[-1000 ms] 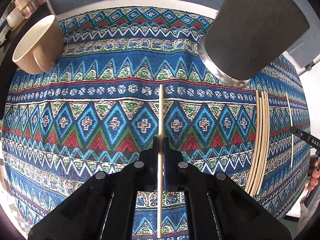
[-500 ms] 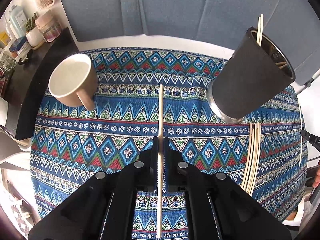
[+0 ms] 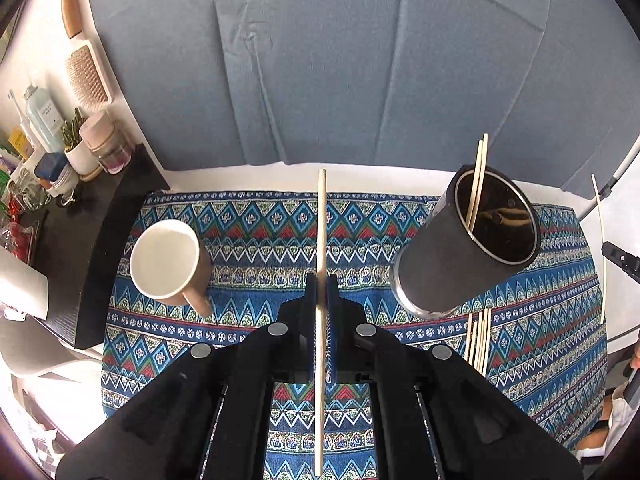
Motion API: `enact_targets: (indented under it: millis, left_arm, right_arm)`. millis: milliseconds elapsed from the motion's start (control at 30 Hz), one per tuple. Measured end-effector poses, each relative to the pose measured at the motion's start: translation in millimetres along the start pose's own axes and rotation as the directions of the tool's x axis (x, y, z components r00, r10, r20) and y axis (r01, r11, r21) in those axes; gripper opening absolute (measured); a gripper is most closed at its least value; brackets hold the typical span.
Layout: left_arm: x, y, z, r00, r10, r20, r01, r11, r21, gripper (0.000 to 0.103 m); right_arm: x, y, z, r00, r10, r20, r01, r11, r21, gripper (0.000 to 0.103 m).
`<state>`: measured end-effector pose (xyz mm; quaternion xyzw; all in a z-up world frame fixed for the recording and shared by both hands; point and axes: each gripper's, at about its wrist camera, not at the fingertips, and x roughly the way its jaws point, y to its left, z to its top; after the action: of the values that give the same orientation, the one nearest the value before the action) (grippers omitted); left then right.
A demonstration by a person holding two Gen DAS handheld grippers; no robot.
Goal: Organize utensils
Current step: 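Lift the left tool's stick upright over the black holder while the right tool does likewise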
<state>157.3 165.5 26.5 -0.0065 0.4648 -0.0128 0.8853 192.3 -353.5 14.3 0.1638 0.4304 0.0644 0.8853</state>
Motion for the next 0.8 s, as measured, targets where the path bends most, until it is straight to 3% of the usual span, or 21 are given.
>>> enact_targets:
  millis: [367, 467, 600, 800]
  left_arm:
    - [-17, -19, 35, 0.992, -0.099, 0.081, 0.100, 0.995, -0.011, 0.005]
    - [-25, -29, 44, 0.982, -0.149, 0.119, 0.149, 0.989, 0.010, 0.005]
    - [-33, -37, 54, 0.952, -0.234, 0.196, 0.232, 0.972, 0.034, 0.005]
    - [-40, -42, 65, 0.883, -0.334, 0.329, 0.339, 0.940, 0.044, 0.005]
  right_arm:
    - [-3, 46, 29, 0.992, 0.107, 0.068, -0.102, 0.992, -0.072, 0.004]
    - [-2, 55, 33, 0.986, 0.138, 0.095, -0.130, 0.988, -0.087, 0.004]
    - [5, 66, 37, 0.981, 0.155, 0.120, -0.144, 0.985, -0.098, 0.005]
    - [19, 86, 40, 0.959, 0.232, 0.161, -0.211, 0.968, -0.138, 0.004]
